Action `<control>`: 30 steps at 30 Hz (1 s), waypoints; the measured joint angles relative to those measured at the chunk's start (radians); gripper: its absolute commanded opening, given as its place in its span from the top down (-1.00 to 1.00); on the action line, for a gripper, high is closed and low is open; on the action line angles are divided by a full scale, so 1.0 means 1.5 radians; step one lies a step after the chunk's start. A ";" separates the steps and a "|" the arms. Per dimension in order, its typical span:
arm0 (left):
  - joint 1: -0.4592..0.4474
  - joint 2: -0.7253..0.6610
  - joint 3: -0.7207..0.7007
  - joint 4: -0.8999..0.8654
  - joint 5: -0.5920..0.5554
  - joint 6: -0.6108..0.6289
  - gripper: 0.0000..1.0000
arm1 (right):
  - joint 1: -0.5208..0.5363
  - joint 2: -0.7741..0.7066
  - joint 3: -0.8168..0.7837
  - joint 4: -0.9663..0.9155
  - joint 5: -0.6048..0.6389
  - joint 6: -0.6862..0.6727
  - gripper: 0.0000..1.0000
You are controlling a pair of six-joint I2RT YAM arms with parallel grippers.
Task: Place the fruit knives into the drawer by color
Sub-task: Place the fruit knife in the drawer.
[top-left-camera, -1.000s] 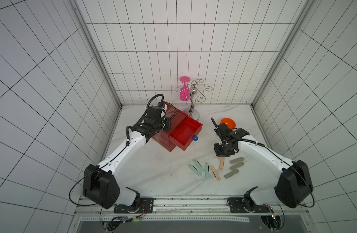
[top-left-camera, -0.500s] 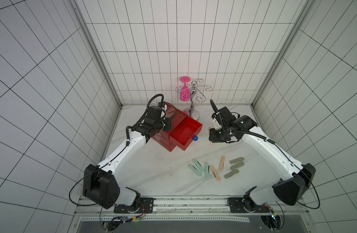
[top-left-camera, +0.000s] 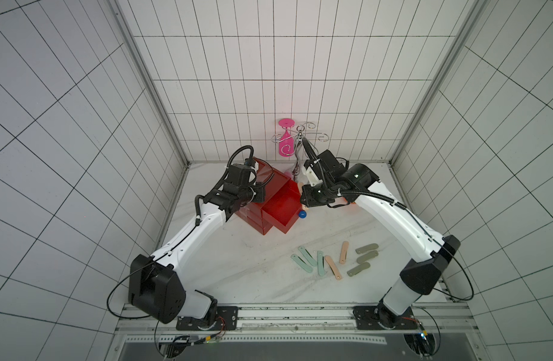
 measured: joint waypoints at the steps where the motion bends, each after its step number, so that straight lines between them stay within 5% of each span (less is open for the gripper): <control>1: 0.000 0.000 0.000 0.000 0.000 0.000 1.00 | 0.002 0.009 0.008 0.002 -0.002 0.002 0.59; 30: 0.000 0.000 0.000 0.000 0.003 0.000 1.00 | 0.052 0.129 0.056 0.011 -0.022 0.016 0.59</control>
